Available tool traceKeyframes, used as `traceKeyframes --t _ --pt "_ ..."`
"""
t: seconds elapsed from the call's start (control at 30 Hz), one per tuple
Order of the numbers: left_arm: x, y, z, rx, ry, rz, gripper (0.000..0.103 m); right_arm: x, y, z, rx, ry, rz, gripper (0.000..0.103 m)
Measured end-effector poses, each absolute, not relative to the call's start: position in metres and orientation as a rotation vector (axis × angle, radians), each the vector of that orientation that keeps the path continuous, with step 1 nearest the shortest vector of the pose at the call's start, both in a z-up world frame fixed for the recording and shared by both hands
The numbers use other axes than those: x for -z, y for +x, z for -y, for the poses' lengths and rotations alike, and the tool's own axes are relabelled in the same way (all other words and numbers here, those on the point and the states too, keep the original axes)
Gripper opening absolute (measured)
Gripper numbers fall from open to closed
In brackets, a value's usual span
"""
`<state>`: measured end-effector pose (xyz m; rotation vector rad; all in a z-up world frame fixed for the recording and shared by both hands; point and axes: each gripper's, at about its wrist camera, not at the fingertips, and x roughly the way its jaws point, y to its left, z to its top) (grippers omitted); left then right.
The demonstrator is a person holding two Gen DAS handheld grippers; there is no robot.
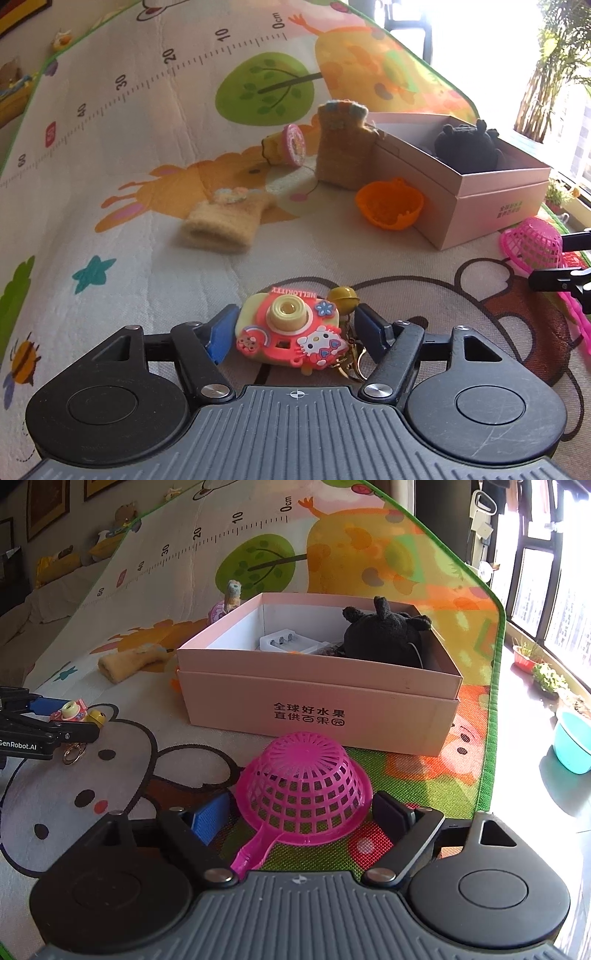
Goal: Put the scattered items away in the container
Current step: 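Carry the net and Hello Kitty toy into the pink box and open both grippers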
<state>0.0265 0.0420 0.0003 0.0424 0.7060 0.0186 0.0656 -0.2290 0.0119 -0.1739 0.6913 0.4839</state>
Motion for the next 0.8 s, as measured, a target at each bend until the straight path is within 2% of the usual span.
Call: traceKeyframes --t 0.17,0.8 --pt "-0.01 0.016 -0.031 -0.007 0.034 -0.697 0.063 -0.018 0.059 0.232 -0.499 -0.169 -0.686 0.08" --pt "-0.063 -0.04 0.073 0.366 0.084 -0.586 0.062 -0.071 -0.003 0.275 -0.561 -0.257 -0.602 0.08"
